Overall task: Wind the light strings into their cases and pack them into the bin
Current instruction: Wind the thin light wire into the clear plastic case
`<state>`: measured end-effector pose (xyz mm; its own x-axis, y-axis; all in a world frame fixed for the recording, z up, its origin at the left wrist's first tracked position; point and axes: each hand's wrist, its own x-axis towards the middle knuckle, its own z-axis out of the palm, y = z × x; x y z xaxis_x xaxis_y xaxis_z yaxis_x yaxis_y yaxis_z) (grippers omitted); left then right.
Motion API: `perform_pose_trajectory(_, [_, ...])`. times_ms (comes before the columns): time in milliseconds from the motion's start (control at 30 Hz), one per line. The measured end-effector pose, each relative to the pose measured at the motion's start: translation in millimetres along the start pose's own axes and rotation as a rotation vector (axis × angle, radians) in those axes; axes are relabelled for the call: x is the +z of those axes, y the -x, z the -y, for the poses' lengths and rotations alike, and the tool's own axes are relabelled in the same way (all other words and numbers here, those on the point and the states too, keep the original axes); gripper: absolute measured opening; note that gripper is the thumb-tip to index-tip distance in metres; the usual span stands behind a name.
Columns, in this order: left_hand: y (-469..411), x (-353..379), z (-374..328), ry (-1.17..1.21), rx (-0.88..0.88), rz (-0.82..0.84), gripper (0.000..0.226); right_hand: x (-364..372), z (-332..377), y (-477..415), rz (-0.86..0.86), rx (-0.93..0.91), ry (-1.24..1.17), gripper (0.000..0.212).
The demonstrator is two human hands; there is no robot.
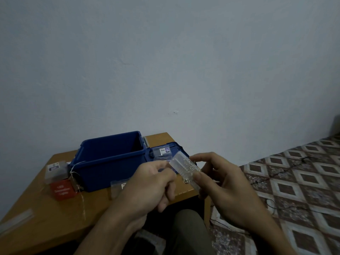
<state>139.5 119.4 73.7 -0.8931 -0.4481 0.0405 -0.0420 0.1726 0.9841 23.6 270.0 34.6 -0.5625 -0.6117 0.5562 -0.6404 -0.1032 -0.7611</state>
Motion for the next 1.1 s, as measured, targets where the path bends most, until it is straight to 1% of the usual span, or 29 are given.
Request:
perform_pose_trajectory(100, [-2,-3,1,0.058,-0.004,0.04,0.025,-1,3,0,0.001,0.019,-0.098,0.032])
perform_pose_trajectory(233, [-3,-4,-1,0.137,-0.005,0.078,0.025,-4,4,0,0.065,0.063,-0.199,0.04])
perform_pose_trajectory(433, [-4,-5,0,0.139,0.026,0.093,0.023,-6,6,-1,0.084,0.124,-0.317,0.032])
perform_pose_trajectory(567, [-5,-5,4,0.144,0.018,0.086,0.022,-6,7,-2,0.08,0.146,-0.334,0.029])
perform_pose_trajectory(700, [-4,-5,5,0.151,0.03,0.072,0.015,-4,8,-2,0.068,0.165,-0.396,0.025])
perform_pose_trajectory(767, [-4,-6,5,0.148,0.053,0.082,0.013,-4,9,-2,0.063,0.195,-0.473,0.025])
perform_pose_trajectory(833, [-4,-8,5,0.128,0.088,0.105,0.014,-4,10,-3,0.073,0.243,-0.564,0.032])
perform_pose_trajectory(900, [-4,-10,5,0.12,0.114,0.129,0.015,-5,11,-4,0.096,0.288,-0.662,0.035])
perform_pose_trajectory(1000, [-3,-15,2,0.155,0.098,0.178,0.012,-6,12,-5,0.133,0.353,-0.802,0.037])
perform_pose_trajectory(1100, [-2,-19,0,0.155,0.101,0.232,0.023,-6,10,-6,0.181,0.4,-0.915,0.042])
